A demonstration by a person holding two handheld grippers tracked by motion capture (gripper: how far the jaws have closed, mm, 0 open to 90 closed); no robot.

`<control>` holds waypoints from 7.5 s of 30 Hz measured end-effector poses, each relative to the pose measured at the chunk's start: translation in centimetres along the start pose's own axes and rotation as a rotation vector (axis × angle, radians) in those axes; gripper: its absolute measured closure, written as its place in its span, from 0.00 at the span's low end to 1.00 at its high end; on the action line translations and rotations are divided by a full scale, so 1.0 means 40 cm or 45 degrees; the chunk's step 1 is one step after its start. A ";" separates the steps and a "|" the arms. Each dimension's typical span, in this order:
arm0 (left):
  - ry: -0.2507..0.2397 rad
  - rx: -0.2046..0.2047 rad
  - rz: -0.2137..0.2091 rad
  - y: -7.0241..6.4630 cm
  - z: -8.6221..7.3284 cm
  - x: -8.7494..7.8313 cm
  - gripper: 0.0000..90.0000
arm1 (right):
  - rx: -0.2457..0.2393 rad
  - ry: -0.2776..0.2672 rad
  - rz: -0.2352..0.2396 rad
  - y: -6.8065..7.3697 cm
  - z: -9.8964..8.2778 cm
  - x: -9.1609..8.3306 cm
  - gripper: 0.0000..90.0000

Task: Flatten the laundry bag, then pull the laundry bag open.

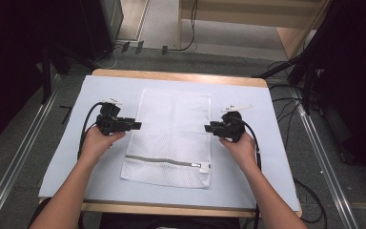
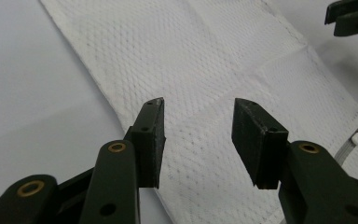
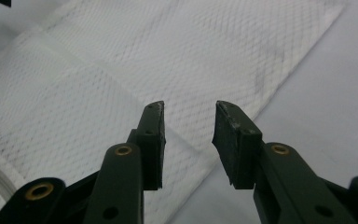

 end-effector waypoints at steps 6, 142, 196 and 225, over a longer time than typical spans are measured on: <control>0.037 0.039 -0.013 -0.021 -0.009 0.014 0.57 | -0.015 -0.003 -0.005 0.017 -0.025 -0.019 0.72; 0.410 0.231 -0.408 -0.447 -0.172 0.288 0.98 | -0.302 0.098 0.094 0.196 -0.217 -0.055 1.00; 0.530 0.158 -0.434 -0.390 -0.160 0.239 0.98 | -0.337 0.075 0.129 0.191 -0.219 -0.053 1.00; 0.508 0.176 -0.386 -0.401 -0.168 0.258 0.96 | -0.345 0.103 0.117 0.194 -0.216 -0.053 1.00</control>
Point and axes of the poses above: each handheld gripper's, and its own axes: x roughly forward along the jaws, z roughly out of its top, y roughly to its left, the point moved 9 cm from there along x, roughly forward along the jaws, and after that the axes turned 6 degrees about -x, right-handed, at the moved point
